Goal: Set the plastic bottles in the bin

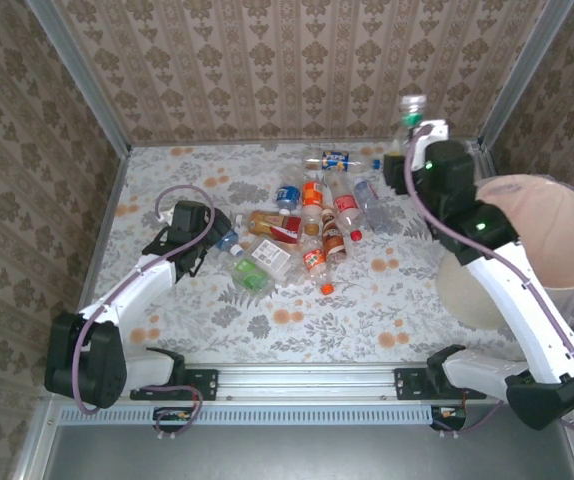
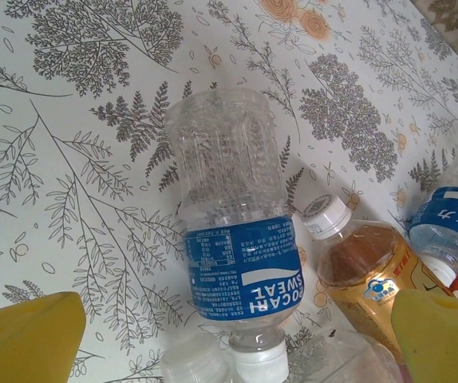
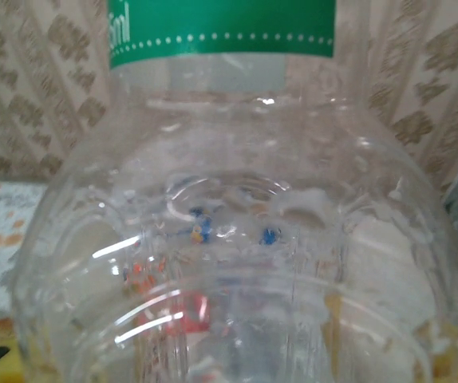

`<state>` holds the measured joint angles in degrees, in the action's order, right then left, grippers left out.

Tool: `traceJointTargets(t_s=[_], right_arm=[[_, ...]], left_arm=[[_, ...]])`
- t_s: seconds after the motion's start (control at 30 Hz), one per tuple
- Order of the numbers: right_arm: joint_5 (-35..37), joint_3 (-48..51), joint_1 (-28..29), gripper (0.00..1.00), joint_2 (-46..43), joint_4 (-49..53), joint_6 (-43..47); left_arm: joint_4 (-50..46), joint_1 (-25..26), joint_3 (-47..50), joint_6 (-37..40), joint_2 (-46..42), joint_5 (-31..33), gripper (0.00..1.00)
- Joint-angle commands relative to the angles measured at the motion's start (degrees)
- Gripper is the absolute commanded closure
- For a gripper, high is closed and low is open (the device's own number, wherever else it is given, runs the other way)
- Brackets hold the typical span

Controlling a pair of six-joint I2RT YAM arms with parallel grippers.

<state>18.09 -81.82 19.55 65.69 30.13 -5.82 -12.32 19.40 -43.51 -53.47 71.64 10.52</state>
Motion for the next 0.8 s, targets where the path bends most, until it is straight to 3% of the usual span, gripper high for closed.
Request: traceJointTargets(t_s=[0.0,0.37,0.57,0.77], right_arm=[[-4.9,-5.5,-4.1,0.53,1.0,7.7,3.3],[-11.8,-13.4,-25.1,0.56,1.7,20.5,2.5],[-11.9,-14.7,-37.6,0.56,2.3,31.9,2.4],[-8.2,-12.8,-43.8,0.55,3.1,37.4,3.7]], left_arm=[[1.7,-0.5,0.0,-1.6,-0.1,0.2,0.00],[1.4,-0.7,-1.2,-3.7,1.0,-0.6,0.00],[-0.7,-0.7,-3.7,-4.2,1.7,-0.3,0.00],[-2.4,-0.8,-6.2,-4.4,1.7,0.7,0.00]])
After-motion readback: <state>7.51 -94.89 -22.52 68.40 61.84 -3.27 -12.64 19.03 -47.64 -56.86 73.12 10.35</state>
